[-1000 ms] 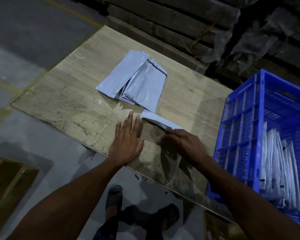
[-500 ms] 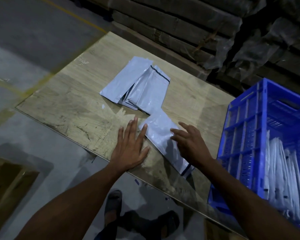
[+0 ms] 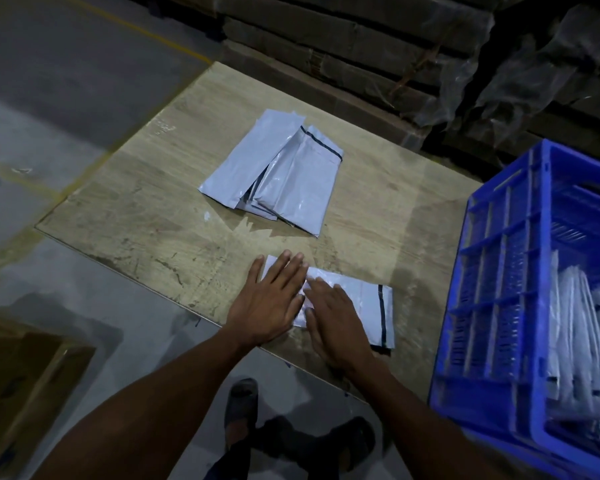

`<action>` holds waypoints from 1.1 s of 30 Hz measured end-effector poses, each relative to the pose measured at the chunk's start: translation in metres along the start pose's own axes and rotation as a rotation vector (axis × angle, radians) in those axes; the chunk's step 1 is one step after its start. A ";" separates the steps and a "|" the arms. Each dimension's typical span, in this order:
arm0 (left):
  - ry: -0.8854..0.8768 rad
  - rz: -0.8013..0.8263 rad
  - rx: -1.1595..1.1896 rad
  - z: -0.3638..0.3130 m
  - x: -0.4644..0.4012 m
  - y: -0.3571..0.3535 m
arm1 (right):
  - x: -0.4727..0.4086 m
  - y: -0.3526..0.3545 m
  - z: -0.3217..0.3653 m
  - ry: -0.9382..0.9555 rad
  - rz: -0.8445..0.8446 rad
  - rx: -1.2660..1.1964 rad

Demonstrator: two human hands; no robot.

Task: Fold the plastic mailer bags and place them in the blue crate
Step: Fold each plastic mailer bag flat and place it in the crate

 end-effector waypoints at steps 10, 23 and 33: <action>0.023 0.082 -0.017 0.003 -0.005 -0.001 | 0.029 0.003 -0.056 -0.291 0.239 0.273; 0.020 0.104 -0.020 0.002 -0.005 -0.001 | 0.039 0.020 -0.041 -0.309 0.238 0.262; 0.042 0.096 0.006 0.006 -0.007 -0.001 | 0.043 0.023 -0.063 -0.210 0.296 0.219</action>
Point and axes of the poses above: each hand's wrist, its own x-axis away from the middle knuckle, its own y-axis out of the back of the hand, z = x × y, the point moved 7 cm from there along -x, towards the middle knuckle, and after that the axes turned 5 degrees about y, right-handed, at the moved point
